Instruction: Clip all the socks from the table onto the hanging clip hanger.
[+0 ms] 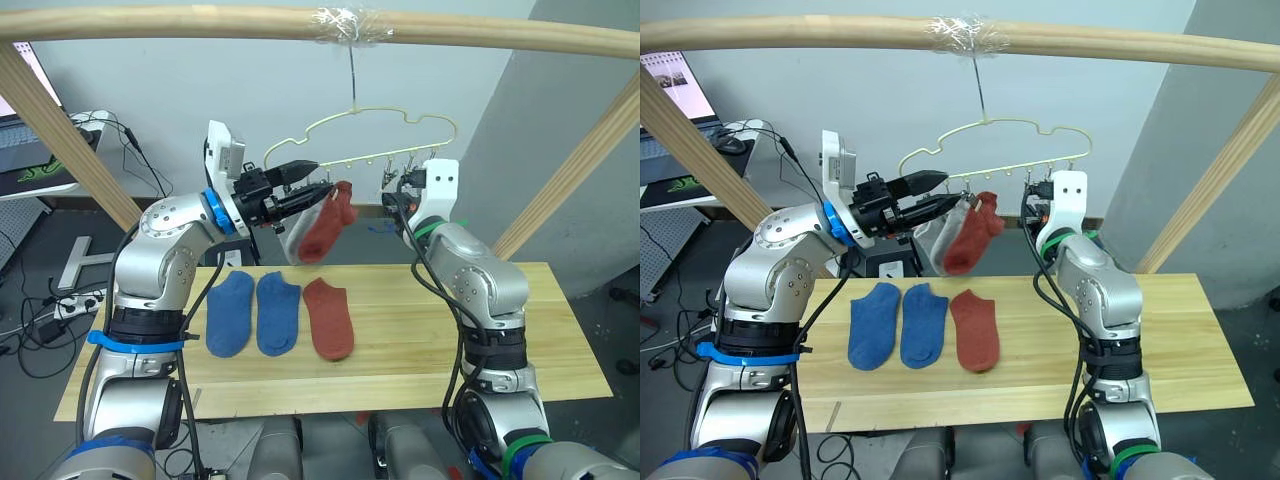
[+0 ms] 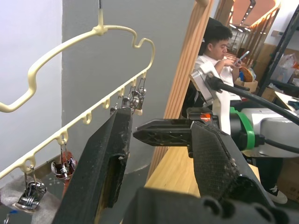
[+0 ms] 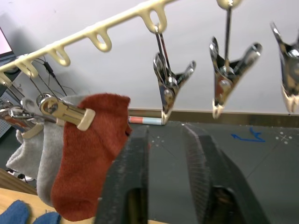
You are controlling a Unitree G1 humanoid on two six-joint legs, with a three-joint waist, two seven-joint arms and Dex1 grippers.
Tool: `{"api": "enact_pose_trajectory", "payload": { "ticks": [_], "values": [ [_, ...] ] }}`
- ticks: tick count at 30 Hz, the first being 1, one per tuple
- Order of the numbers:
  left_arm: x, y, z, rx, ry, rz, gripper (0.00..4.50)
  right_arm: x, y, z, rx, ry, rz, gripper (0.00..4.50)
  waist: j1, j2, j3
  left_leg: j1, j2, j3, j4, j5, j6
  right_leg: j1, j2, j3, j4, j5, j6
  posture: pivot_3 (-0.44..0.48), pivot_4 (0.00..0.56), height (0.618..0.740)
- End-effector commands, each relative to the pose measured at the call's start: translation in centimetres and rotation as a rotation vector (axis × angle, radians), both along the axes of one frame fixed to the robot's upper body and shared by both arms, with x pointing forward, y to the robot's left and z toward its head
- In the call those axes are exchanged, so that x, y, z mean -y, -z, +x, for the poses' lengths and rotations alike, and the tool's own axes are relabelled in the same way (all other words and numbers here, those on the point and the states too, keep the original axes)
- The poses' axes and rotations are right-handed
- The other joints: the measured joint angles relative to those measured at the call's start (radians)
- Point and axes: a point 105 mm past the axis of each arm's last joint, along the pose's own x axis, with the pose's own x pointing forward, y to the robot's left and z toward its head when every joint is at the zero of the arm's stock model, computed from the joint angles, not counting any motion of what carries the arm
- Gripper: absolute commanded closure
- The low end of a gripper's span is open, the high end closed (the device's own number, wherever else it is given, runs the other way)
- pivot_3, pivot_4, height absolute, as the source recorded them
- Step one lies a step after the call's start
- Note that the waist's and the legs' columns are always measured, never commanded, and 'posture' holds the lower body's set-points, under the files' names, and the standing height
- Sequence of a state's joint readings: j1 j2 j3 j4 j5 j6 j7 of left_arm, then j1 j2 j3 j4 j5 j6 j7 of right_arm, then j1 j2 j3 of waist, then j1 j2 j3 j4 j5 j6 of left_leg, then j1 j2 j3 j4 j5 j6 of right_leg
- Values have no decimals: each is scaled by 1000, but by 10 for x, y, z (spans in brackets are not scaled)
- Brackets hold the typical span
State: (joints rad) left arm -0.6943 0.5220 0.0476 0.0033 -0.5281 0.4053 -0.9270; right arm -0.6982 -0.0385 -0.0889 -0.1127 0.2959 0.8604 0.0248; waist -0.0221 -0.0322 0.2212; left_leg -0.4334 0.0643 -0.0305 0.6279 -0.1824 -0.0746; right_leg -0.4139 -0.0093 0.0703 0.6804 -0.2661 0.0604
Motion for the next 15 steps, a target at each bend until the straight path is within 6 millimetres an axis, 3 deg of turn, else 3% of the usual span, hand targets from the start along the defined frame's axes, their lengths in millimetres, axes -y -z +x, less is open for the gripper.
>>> {"api": "enact_pose_trajectory", "payload": {
  "ticks": [1, 6, 11, 15],
  "values": [
    [-4, -12, -6, 63, -13, -12, 2186, -4, -20, 0, 69, -30, 7, 3322, 2, 0, 0, 0, 0, 0, 0, 0, 0, 0, 0, 0, 0, 0, 0, 126, 133, 740],
    [-5, -11, -7, 63, -27, -20, 2186, -7, -19, 2, 57, -50, 7, 3322, 8, 0, 0, 0, 0, 0, 0, 0, 0, 0, 0, 0, 0, 0, 0, 135, 135, 740],
    [-5, -9, -8, 60, -32, -23, 2186, -6, -20, 7, 55, -33, -21, 1729, 17, 0, 0, 0, 0, 0, 0, 0, 0, 0, 0, 0, 0, 0, 0, 139, 142, 740],
    [-4, -8, -8, 58, -38, -24, 2186, -5, -22, 12, 57, -31, -34, 1729, 21, 0, 0, 0, 0, 0, 0, 0, 0, 0, 0, 0, 0, 0, 0, 144, 149, 740]
  ]
}}
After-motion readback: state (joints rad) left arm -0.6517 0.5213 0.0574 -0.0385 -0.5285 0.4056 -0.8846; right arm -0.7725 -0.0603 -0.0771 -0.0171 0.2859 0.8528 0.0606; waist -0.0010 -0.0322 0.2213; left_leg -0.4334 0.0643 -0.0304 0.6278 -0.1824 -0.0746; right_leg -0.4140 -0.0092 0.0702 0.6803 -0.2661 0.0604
